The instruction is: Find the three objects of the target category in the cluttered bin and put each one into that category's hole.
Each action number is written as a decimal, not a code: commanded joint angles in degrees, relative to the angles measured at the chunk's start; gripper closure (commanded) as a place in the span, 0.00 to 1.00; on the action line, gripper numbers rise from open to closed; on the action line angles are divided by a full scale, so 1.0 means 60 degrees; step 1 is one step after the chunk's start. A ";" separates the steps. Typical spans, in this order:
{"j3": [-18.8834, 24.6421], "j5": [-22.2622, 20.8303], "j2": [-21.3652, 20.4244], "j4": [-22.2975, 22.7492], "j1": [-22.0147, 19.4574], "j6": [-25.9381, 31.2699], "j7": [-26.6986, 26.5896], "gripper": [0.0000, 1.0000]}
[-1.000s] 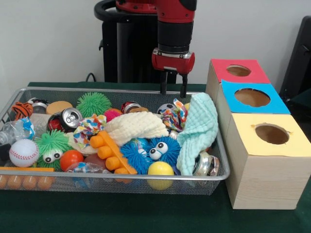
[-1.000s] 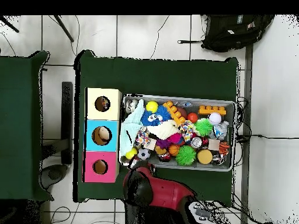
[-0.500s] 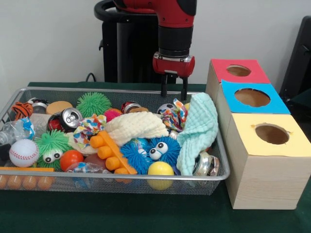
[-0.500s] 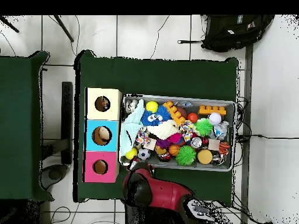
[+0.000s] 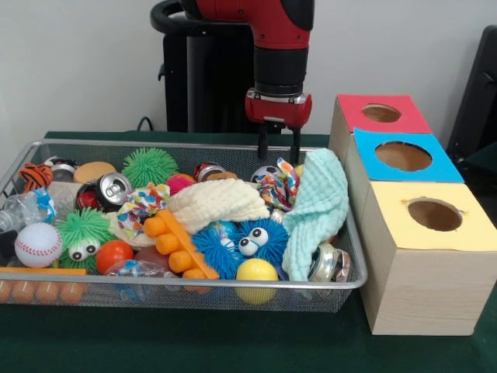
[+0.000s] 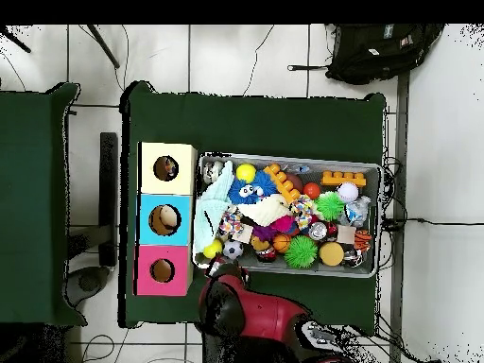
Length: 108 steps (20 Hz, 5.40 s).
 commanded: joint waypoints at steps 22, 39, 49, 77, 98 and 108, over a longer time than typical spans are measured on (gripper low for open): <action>0.0148 -0.0719 0.0182 -0.0225 -0.0874 -0.0500 0.1364 0.00; 0.0461 -0.0752 0.0031 -0.0698 -0.1480 0.0225 0.1046 0.00; 0.0510 -0.0950 -0.0076 -0.0657 -0.1776 0.0295 0.0964 0.00; 0.0400 -0.0840 -0.0036 -0.0580 -0.1569 0.0155 0.1161 0.00; 0.0341 -0.0949 0.0049 -0.0454 -0.1841 -0.0017 0.1232 0.00; 0.0066 -0.0648 -0.0902 -0.0152 -0.1289 0.0890 0.1032 0.00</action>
